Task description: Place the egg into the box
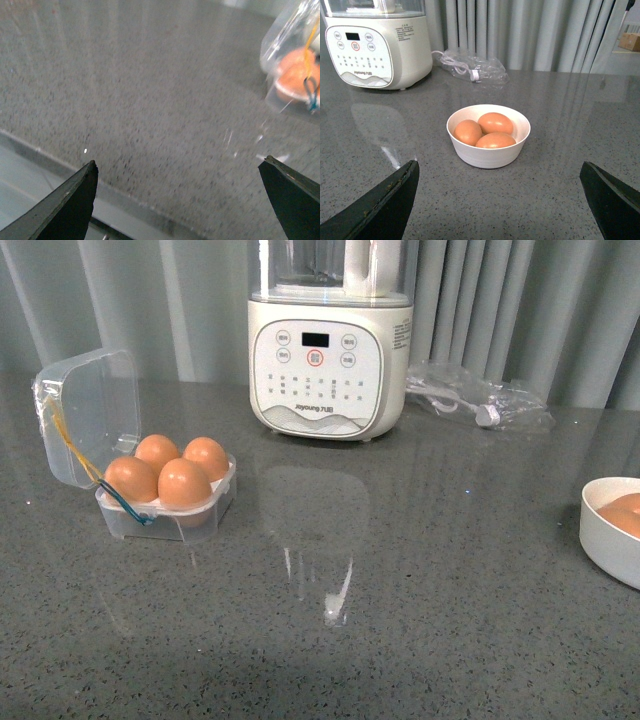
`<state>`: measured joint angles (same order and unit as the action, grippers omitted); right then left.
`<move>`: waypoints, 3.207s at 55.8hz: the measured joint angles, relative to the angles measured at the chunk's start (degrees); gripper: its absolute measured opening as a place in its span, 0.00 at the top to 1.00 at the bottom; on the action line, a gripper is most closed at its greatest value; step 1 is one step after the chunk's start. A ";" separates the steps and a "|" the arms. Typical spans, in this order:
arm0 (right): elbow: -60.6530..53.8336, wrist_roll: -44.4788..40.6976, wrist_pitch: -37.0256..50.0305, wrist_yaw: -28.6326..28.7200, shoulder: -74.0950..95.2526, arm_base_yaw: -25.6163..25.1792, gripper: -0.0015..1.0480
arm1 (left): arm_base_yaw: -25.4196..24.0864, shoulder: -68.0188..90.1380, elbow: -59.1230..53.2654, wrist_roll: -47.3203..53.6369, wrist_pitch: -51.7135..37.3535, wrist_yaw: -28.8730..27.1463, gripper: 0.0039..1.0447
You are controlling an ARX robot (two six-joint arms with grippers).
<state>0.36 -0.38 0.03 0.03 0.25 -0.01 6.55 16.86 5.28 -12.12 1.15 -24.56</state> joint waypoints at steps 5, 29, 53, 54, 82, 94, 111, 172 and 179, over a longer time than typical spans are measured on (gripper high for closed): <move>0.00 0.00 0.00 0.00 0.00 0.00 0.07 | -2.89 4.42 1.73 0.52 -5.38 4.02 0.06; 0.00 0.00 0.00 0.00 0.00 0.00 0.07 | -17.53 39.85 18.47 7.85 -28.65 28.59 0.06; 0.00 0.00 0.00 0.00 0.00 0.00 0.07 | -23.43 64.65 39.15 10.67 -23.43 35.43 0.06; 0.00 0.00 0.00 0.00 0.00 0.00 0.07 | -23.43 65.16 39.67 10.64 -23.15 35.36 0.06; 0.00 0.00 0.00 0.00 0.00 0.00 0.07 | -17.42 78.51 52.57 7.74 -22.62 30.80 0.06; 0.00 0.00 0.00 0.00 0.00 0.00 0.07 | -12.66 80.85 52.81 4.24 -24.90 30.77 0.06; 0.00 0.00 0.00 0.00 0.00 0.00 0.07 | -4.68 79.56 52.24 4.59 -25.20 35.21 0.06; 0.00 0.00 0.00 0.00 0.00 0.00 0.07 | -5.70 33.07 39.76 21.18 3.82 22.80 0.06; 0.00 0.00 0.00 0.00 0.00 0.00 0.07 | -7.85 24.46 35.12 21.38 9.92 23.52 0.06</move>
<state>0.36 -0.38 0.03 0.03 0.25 -0.01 -1.30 41.32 40.40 9.26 11.07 -1.04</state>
